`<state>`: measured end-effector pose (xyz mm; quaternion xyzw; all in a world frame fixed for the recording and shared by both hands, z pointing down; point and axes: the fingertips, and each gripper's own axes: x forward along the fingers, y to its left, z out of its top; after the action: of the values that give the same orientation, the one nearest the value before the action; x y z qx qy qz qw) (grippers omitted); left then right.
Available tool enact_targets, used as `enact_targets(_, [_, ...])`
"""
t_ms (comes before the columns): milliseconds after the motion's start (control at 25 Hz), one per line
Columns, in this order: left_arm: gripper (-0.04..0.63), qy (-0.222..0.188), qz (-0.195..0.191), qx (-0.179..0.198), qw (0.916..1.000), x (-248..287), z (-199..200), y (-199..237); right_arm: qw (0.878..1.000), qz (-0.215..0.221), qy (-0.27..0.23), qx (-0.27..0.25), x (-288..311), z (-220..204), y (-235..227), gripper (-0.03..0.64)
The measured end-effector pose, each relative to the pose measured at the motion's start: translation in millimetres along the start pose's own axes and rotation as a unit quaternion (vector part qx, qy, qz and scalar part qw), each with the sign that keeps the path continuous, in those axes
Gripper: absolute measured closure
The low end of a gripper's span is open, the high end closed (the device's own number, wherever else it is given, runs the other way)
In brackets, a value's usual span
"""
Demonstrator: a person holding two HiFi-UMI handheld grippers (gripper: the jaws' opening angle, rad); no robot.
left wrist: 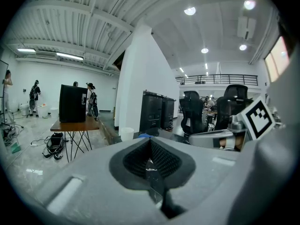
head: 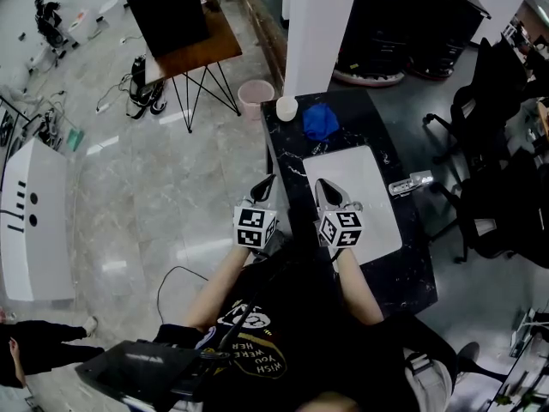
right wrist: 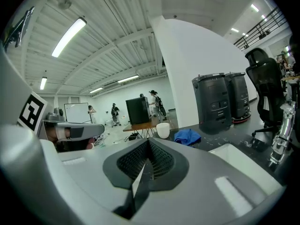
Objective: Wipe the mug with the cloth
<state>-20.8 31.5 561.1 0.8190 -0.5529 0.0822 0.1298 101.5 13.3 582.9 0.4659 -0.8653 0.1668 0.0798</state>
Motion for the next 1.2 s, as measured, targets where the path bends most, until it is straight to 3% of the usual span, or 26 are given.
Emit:
enact_targets(240, [0.591, 0.005, -0.001, -0.02, 0.9998, 8.3, -2.9, 8.9, 1.0, -0.012, 0.015, 0.007, 11.7, -8.9, -1.7, 0.615])
enact_targets(480, [0.591, 0.0, -0.021, -0.015, 0.9997, 46.9, 10.8, 31.9, 0.999, -0.037, 0.027, 0.007, 58.9, -10.1, -23.4, 0.615])
enact_targets(720, [0.592, 0.033, -0.038, -0.012, 0.9986, 101.9, 10.3, 65.1, 0.998, -0.047, 0.048, 0.006, 115.6, -5.6, -55.7, 0.614])
enact_targets(960, [0.591, 0.055, -0.055, -0.006, 0.997, 148.7, 12.5, 96.3, 0.996, -0.066, 0.027, 0.057, 163.6, 12.7, -78.6, 0.614])
enact_targets(1200, [0.591, 0.063, -0.047, -0.023, 0.9966, 179.1, 14.5, 115.9, 0.996, -0.063, 0.051, 0.04, 197.8, 12.0, -92.1, 0.614])
